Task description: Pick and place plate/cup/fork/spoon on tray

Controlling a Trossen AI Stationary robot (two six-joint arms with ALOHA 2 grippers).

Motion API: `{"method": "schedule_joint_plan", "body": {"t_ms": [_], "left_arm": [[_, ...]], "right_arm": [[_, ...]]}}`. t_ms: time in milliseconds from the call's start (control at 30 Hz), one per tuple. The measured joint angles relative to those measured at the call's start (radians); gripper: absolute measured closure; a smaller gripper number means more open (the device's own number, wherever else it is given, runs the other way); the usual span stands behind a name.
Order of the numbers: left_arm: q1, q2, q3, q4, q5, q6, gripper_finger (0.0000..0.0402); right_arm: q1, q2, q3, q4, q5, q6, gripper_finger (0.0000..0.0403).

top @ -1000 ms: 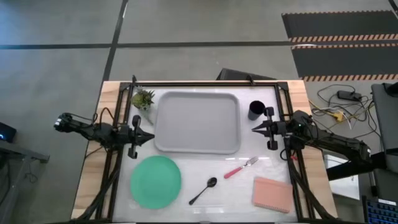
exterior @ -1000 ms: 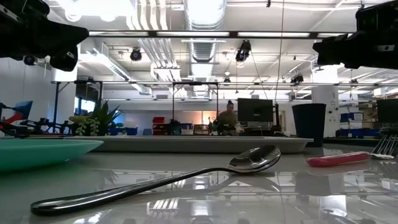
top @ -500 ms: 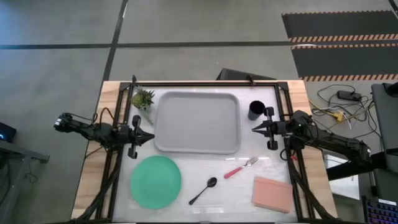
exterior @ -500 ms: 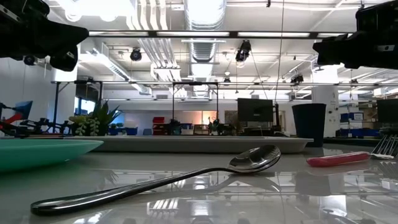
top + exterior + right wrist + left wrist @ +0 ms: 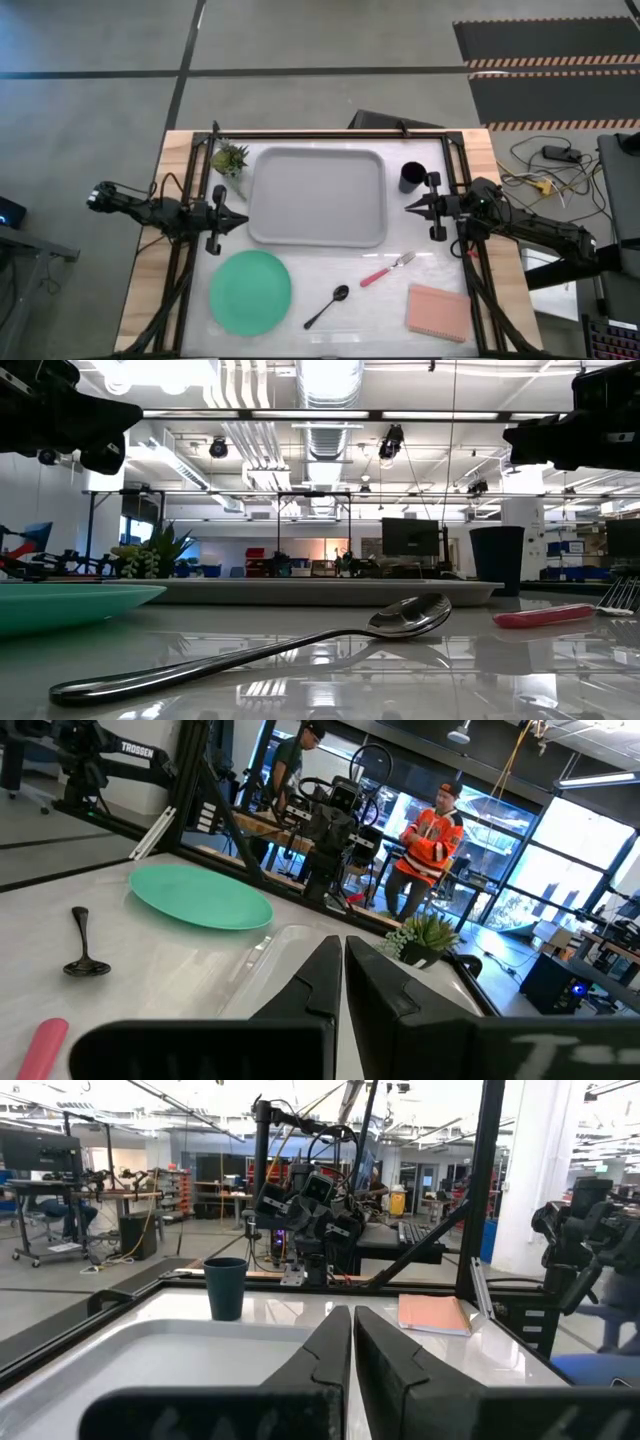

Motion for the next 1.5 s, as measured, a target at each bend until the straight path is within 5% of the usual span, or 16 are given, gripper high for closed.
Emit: {"method": "schedule_joint_plan", "body": {"t_ms": [733,800,967,1167,1500], "left_arm": [[0.0,0.0,0.0,0.082,0.0,-0.002,0.0402],[0.0,0.0,0.0,0.158,0.0,-0.002,0.0402],[0.0,0.0,0.0,0.425,0.0,-0.001,0.0402],[0.0,0.0,0.0,0.644,0.0,-0.001,0.0402],[0.0,0.0,0.006,0.757,0.0,0.0,0.0402]], "right_arm": [[0.0,0.0,0.0,0.008,0.001,-0.124,0.0394],[0.0,0.001,0.0,0.007,-0.005,-0.03,0.0394],[0.003,0.005,0.0,0.048,0.018,0.608,0.0394],[0.003,0.005,0.0,0.055,0.086,0.676,0.0394],[0.003,0.005,0.0,0.072,0.09,0.671,0.0394]]}}
